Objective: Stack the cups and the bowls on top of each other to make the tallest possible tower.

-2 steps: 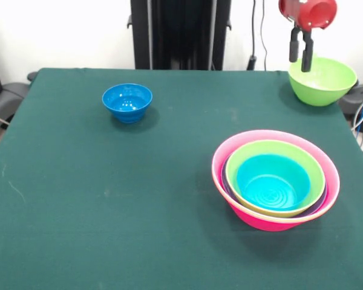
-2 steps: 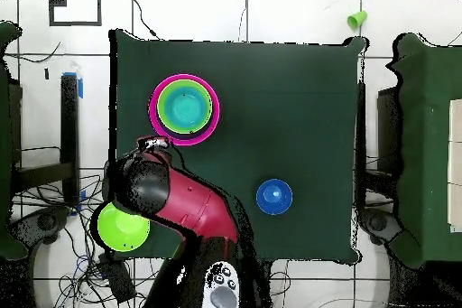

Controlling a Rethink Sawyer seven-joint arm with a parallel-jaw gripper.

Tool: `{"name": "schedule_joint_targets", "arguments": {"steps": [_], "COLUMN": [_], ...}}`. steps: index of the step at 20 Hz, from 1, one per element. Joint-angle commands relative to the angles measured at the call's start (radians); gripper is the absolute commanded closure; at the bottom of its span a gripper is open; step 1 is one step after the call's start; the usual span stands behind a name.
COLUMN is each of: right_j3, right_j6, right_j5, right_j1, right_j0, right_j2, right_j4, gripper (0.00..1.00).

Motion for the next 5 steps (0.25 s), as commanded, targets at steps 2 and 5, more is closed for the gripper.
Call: {"name": "schedule_joint_targets", "arguments": {"steps": [2,5], "right_j3": [0.029,0.051], "right_j6": [0.188,0.177], "right_j5": [-0.099,-0.160], "right_j1": [0.097,0.114], "right_j0": [-0.009,-0.044], "right_j2": [0.056,0.095], "right_j4": [0.045,0.038], "gripper": [0.00,0.00]}}
